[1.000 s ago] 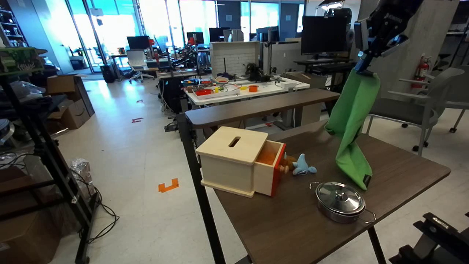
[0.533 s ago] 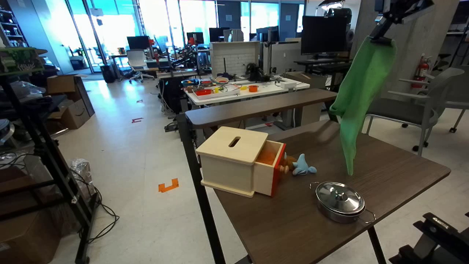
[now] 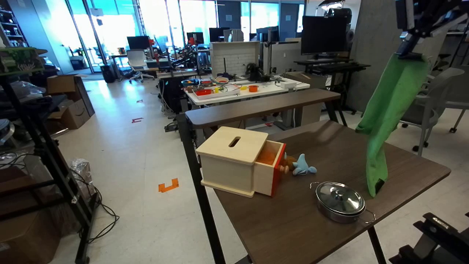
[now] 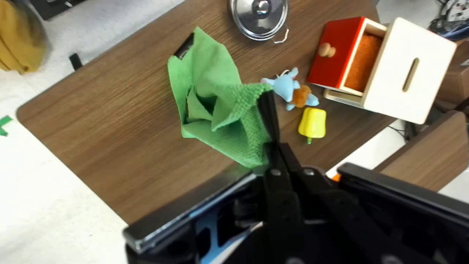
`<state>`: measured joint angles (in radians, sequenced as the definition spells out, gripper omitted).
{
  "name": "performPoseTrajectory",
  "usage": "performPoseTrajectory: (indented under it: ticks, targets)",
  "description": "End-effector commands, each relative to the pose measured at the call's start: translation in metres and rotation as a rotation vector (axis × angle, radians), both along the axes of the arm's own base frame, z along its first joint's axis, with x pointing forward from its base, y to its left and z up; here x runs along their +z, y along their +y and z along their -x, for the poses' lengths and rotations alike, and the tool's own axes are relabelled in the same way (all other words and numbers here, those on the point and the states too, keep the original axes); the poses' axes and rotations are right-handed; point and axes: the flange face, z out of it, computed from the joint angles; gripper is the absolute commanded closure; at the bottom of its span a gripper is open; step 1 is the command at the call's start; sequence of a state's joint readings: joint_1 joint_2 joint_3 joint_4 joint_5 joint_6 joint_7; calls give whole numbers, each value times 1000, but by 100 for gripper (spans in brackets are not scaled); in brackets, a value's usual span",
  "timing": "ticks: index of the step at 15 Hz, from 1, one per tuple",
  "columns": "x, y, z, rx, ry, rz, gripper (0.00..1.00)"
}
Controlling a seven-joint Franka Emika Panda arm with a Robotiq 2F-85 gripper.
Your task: Straighten the green cloth
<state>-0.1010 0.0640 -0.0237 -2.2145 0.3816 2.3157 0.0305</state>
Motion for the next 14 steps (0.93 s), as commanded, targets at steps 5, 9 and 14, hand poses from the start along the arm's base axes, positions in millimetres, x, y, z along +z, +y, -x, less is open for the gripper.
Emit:
performPoseTrajectory:
  ticks: [5,9,14]
  targets:
    - [-49,-40,10,-132,252,92,99]
    - [-93,-53,-16,-163,312,75,99]
    - [-128,-56,-66,-183,307,24,99]
